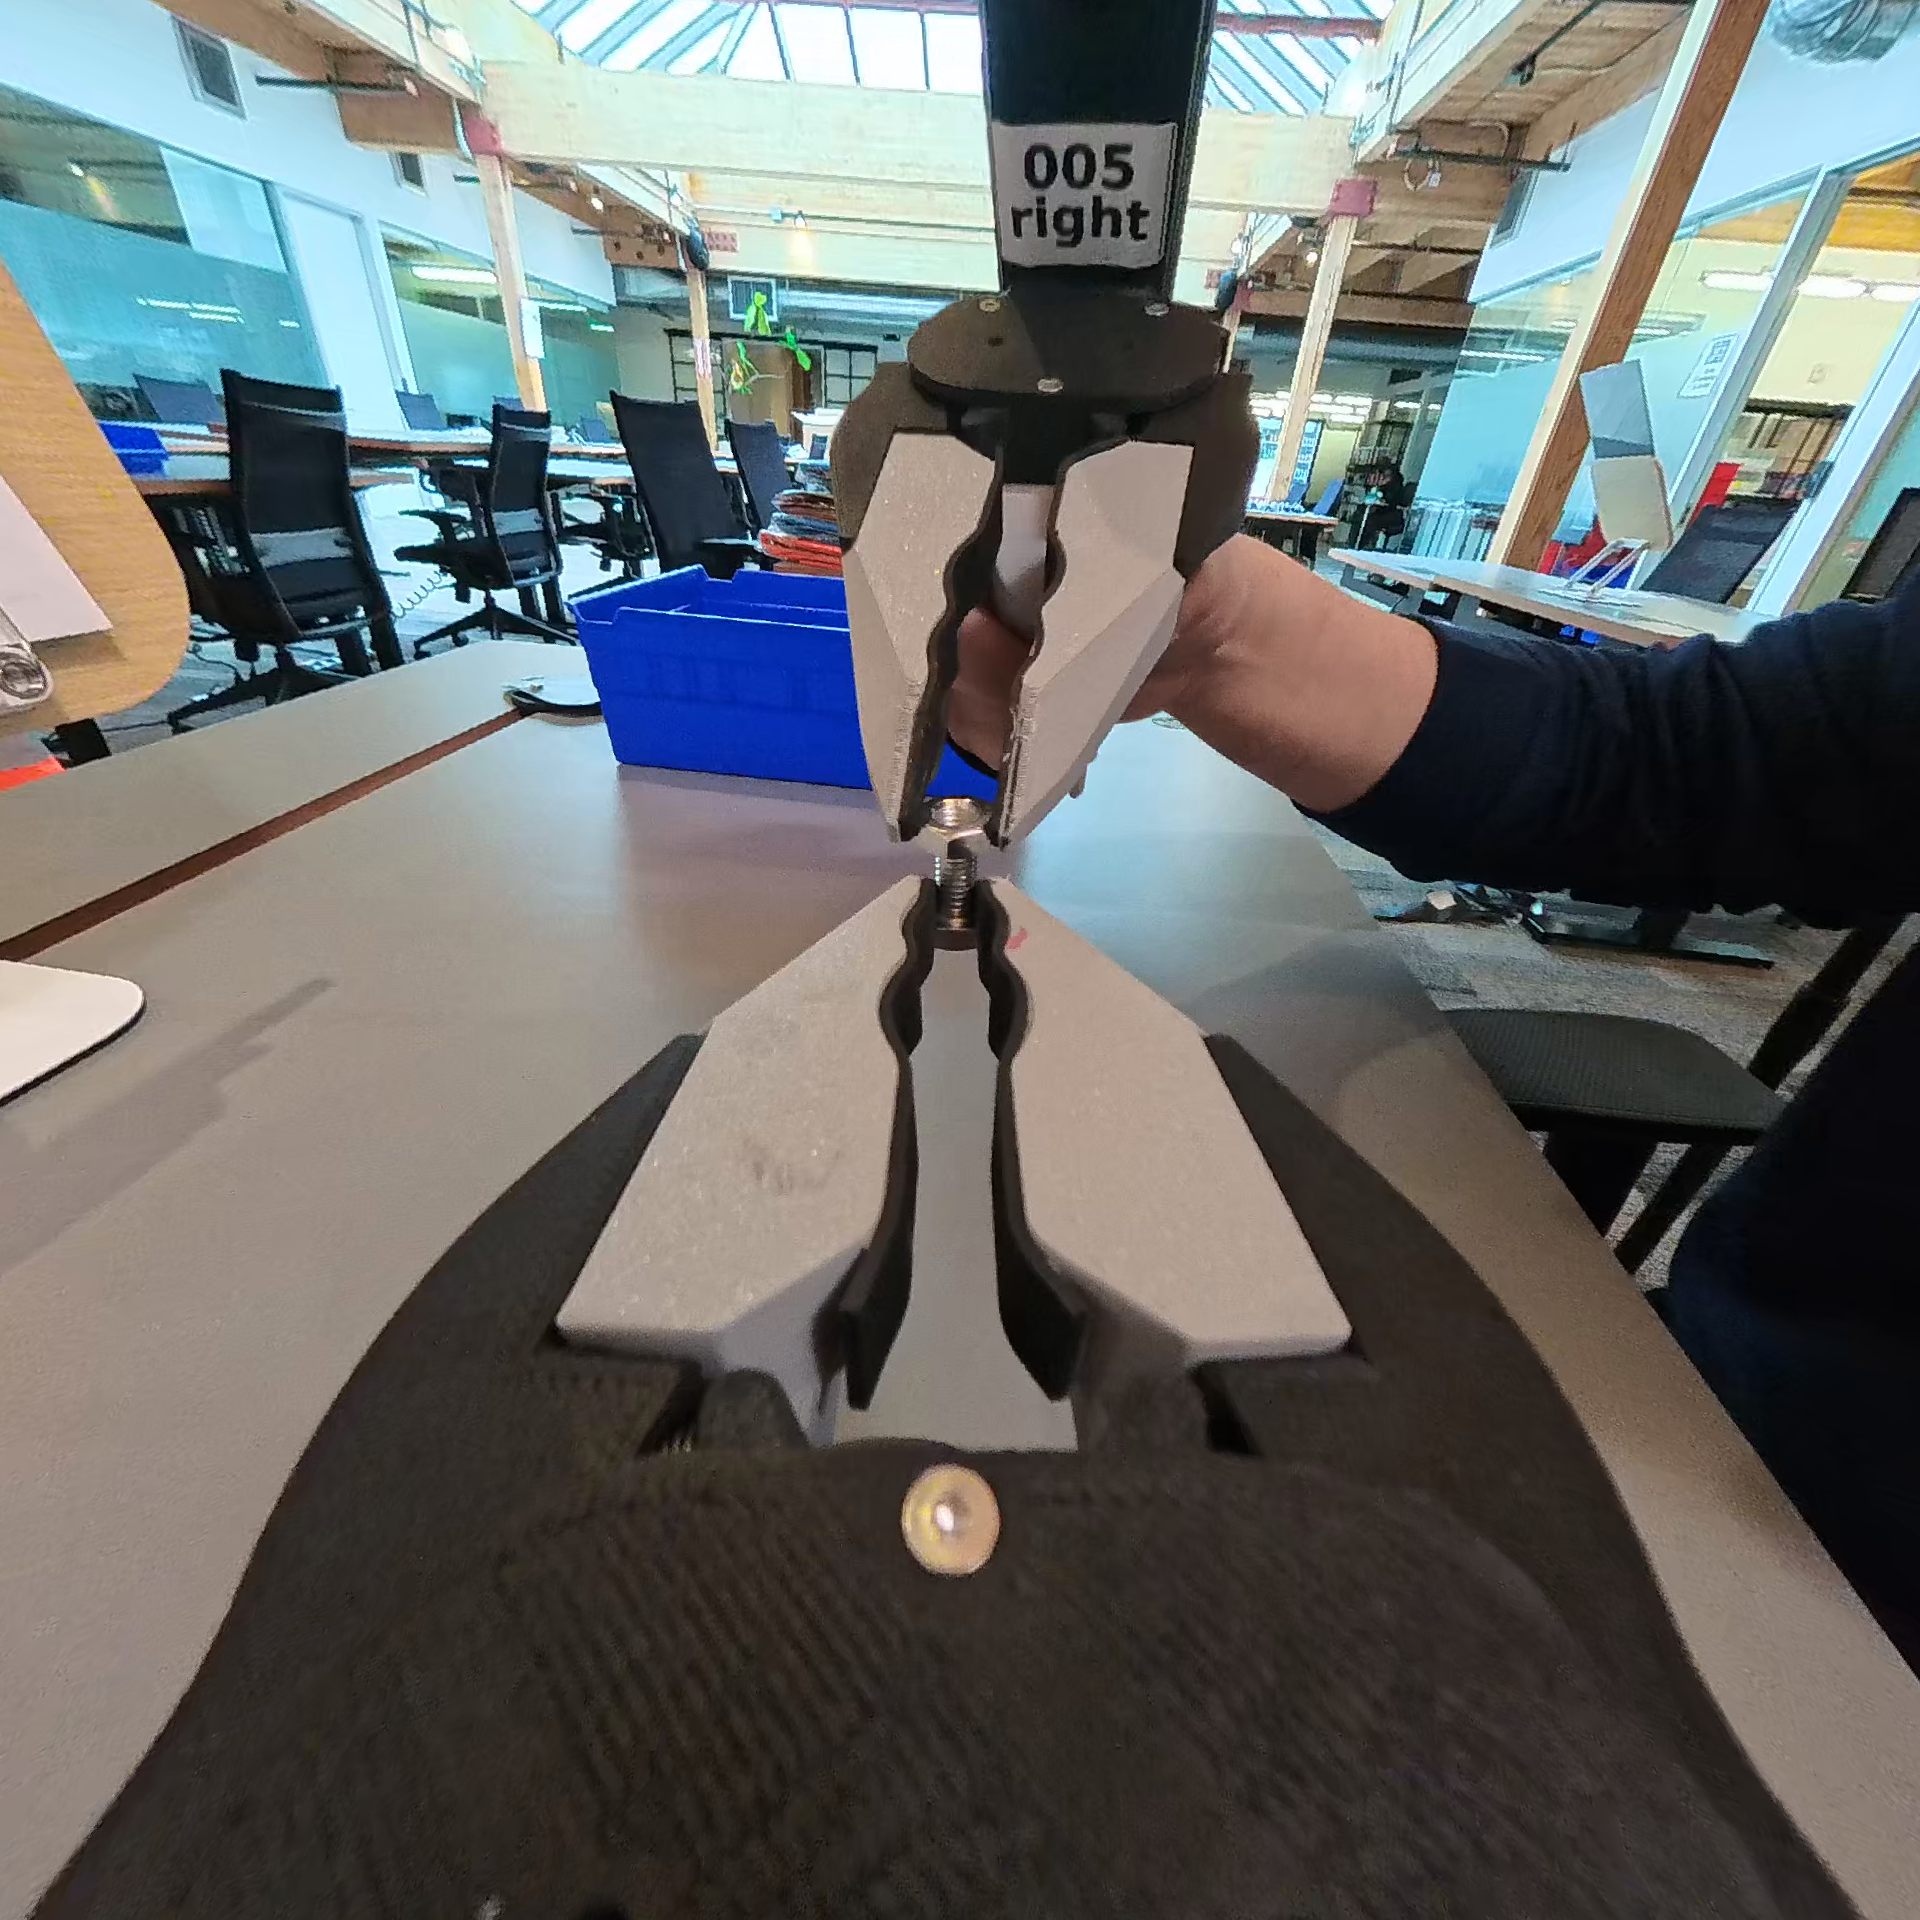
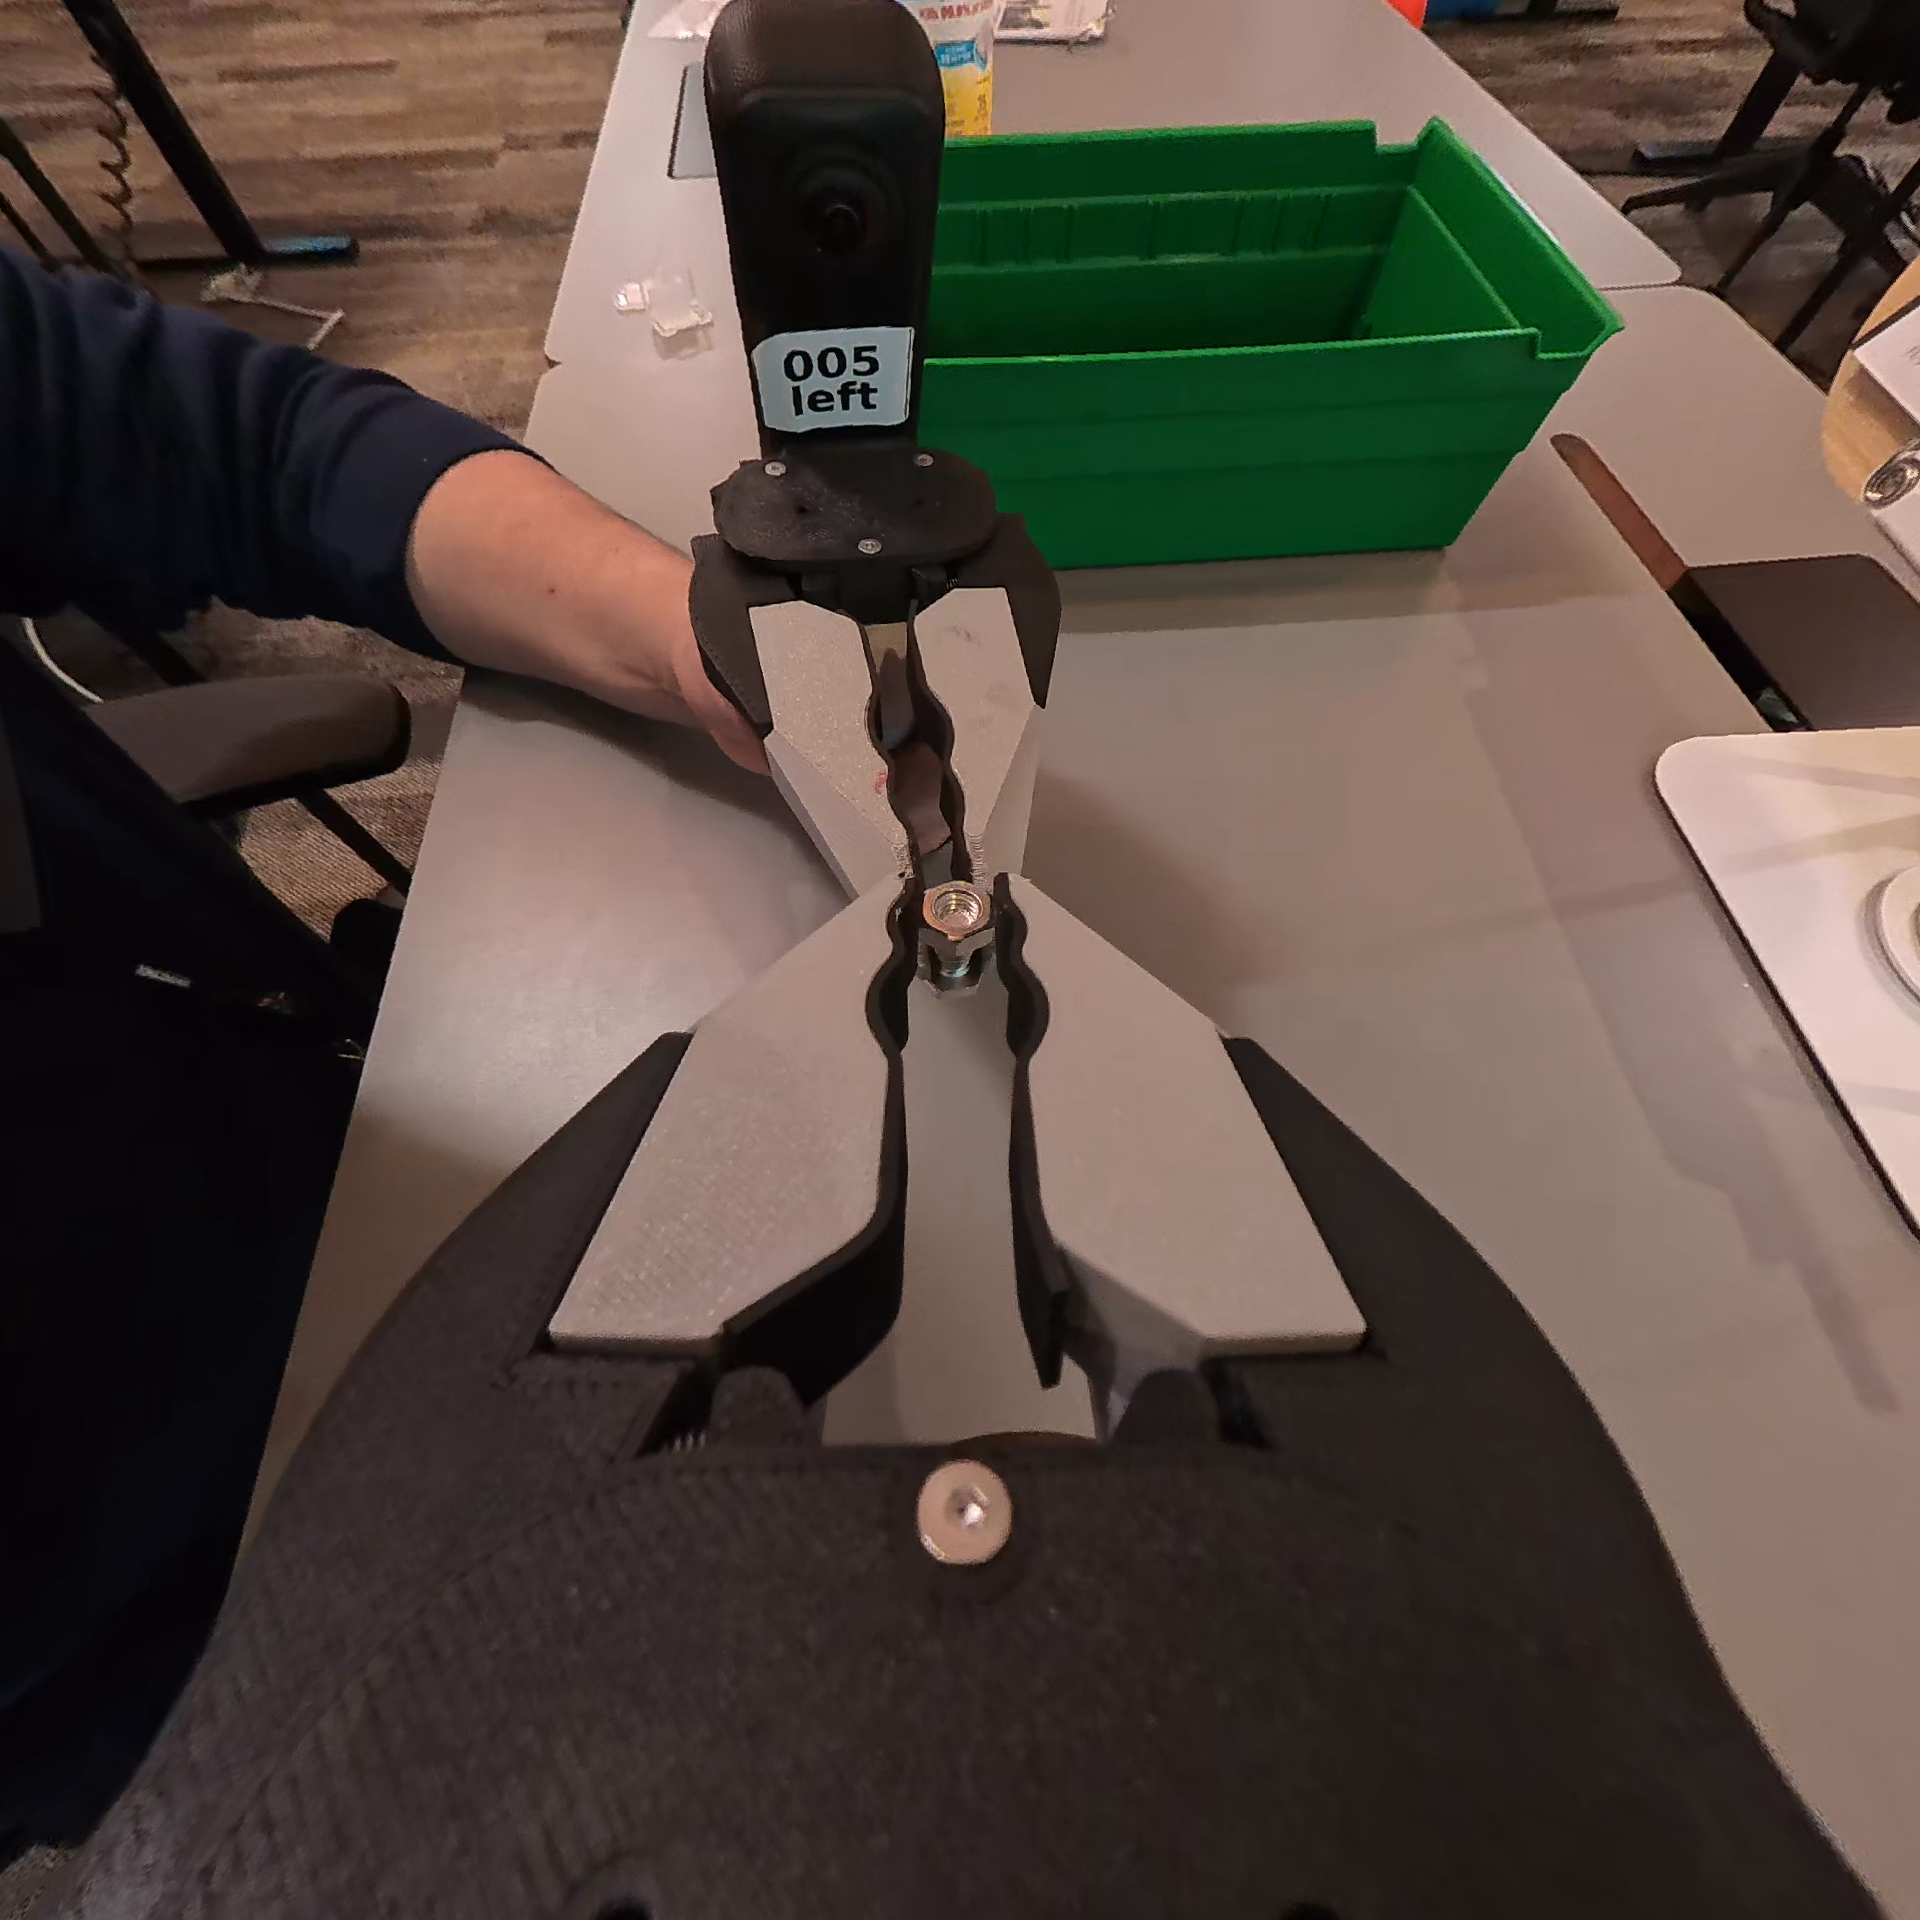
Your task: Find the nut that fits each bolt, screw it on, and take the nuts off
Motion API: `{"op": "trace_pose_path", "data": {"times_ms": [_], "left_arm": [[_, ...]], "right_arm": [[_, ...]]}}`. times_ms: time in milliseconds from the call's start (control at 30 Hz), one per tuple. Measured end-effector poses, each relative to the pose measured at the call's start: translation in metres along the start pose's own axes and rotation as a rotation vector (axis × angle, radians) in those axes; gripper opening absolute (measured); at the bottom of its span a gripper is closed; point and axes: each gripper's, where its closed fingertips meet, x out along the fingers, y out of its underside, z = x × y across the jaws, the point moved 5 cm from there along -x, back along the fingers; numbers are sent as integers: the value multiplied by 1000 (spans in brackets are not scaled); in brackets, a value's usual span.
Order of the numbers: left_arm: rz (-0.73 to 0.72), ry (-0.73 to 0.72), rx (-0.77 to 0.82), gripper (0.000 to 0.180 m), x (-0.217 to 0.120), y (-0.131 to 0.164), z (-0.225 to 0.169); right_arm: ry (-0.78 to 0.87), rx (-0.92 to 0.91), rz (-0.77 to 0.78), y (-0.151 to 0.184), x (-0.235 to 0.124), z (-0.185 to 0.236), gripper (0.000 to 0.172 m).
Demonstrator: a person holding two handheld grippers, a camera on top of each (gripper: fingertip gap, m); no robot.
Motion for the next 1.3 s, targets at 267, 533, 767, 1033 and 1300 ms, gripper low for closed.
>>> {"op": "trace_pose_path", "data": {"times_ms": [267,533,767,1033,1300], "left_arm": [[-3,-2,1,5,0,-1,0],[-3,-7,2,5,0,-1,1],[-6,-11,1,5,-1,-1,1],[-9,-10,-3,5,-2,-1,2],[-12,-1,-7,5,-1,-1,1]], "right_arm": [[0,4,-16,0,-1,0,11],[-1,9,-28,0,-1,0,12],[-10,18,-46,-1,-1,1,17],[-22,44,-153,-1,-9,3,27],[-56,102,-302,3,-6,7,49]]}}
